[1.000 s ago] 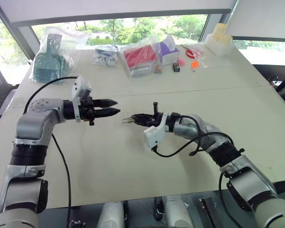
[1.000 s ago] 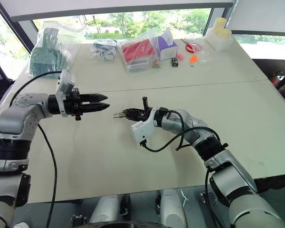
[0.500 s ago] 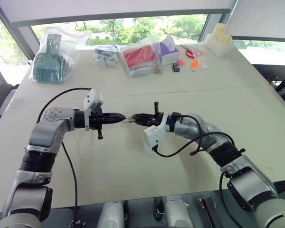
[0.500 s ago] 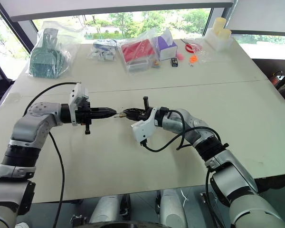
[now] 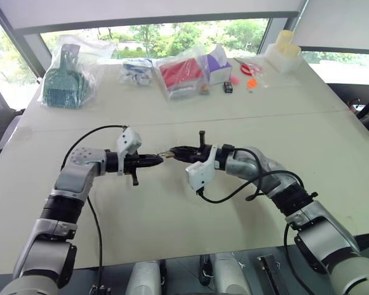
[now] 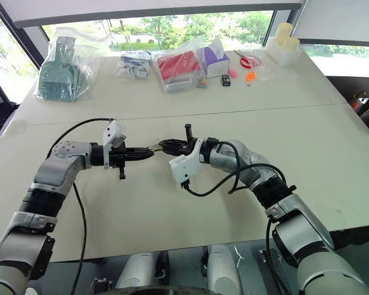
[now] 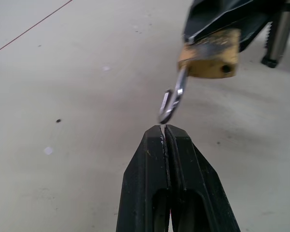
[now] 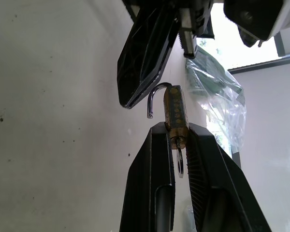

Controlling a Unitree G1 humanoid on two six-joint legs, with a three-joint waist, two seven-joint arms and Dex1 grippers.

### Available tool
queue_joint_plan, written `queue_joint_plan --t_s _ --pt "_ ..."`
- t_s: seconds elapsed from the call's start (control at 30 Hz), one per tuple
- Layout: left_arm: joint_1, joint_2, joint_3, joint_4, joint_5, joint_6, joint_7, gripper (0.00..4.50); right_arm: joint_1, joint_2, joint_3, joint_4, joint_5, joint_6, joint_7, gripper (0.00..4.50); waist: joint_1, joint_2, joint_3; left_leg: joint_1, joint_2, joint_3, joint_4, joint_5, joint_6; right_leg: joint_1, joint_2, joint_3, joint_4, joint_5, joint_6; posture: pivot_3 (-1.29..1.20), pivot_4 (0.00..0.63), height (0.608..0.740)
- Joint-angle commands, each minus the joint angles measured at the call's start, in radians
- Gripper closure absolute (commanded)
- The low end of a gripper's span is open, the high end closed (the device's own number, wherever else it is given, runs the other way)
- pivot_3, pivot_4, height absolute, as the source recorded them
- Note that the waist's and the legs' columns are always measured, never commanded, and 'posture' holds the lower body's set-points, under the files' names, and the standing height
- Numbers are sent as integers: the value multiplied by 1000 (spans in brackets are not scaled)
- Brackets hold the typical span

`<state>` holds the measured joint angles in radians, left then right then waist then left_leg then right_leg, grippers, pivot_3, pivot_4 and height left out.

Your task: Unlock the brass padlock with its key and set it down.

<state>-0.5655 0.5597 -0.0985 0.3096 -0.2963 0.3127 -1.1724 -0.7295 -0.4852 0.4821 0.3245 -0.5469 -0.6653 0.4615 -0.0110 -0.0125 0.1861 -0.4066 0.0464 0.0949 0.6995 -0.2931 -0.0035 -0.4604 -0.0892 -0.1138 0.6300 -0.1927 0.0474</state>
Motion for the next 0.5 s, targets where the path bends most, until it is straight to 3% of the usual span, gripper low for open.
queue_joint_plan --t_s 0.03,0.23,0.5 --pt "-33 -4 41 4 -13 -21 16 4450 1 0 -33 -46 31 -4 1 4500 0 0 0 0 0 0 0 0 0 0 0 0 0 0 0 0 150 740" --pt "-40 -17 74 20 -28 -7 42 4450 14 -1 -30 -50 42 3 19 4500 -2 0 0 0 0 0 0 0 0 0 0 0 0 0 0 0 150 740" --pt "52 69 27 -54 -1 -2 -61 4450 -9 0 -35 -28 37 -1 14 4500 -2 0 0 0 0 0 0 0 0 0 0 0 0 0 0 0 150 740"
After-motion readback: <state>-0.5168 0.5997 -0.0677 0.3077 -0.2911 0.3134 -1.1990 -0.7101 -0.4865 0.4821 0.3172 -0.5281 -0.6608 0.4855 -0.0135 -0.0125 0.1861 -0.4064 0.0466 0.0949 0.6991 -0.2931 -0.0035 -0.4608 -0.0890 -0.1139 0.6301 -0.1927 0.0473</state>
